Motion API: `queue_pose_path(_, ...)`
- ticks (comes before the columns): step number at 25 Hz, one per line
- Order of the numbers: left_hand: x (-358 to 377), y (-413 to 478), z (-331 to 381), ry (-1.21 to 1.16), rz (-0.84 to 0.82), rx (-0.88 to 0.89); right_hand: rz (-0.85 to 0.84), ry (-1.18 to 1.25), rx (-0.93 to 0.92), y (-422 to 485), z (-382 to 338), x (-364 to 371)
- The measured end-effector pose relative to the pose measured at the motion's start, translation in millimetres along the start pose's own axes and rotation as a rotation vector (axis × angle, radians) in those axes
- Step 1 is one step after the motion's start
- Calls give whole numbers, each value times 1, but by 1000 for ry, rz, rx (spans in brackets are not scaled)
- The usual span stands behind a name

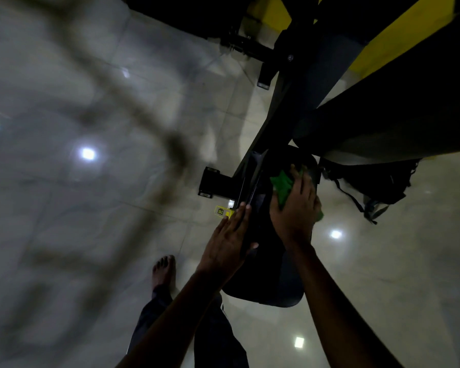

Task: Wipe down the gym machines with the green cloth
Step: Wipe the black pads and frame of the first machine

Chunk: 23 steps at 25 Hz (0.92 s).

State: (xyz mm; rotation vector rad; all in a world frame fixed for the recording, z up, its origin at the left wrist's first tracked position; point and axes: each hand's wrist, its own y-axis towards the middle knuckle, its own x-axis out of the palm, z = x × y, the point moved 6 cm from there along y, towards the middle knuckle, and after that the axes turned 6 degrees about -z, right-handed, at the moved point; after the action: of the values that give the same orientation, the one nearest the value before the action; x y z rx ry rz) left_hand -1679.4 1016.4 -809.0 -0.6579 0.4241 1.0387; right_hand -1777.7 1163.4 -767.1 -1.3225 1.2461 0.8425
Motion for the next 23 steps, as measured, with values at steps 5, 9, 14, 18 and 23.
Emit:
queue_pose_path(5,2,3,-4,-43,25,0,-41,-38,179,40,-9,-2)
queue_pose_path(9,3,0,-4,-39,19,7,0,-24,33,-6,-6,-1)
queue_pose_path(14,0,2,-5,-27,35,3,-31,-43,-43,0,-4,1)
queue_pose_path(18,-2,4,-5,-3,32,-8,45,-51,1,30,-3,-5)
queue_pose_path(23,-4,1,0,25,22,-4,63,87,202,-32,35,2)
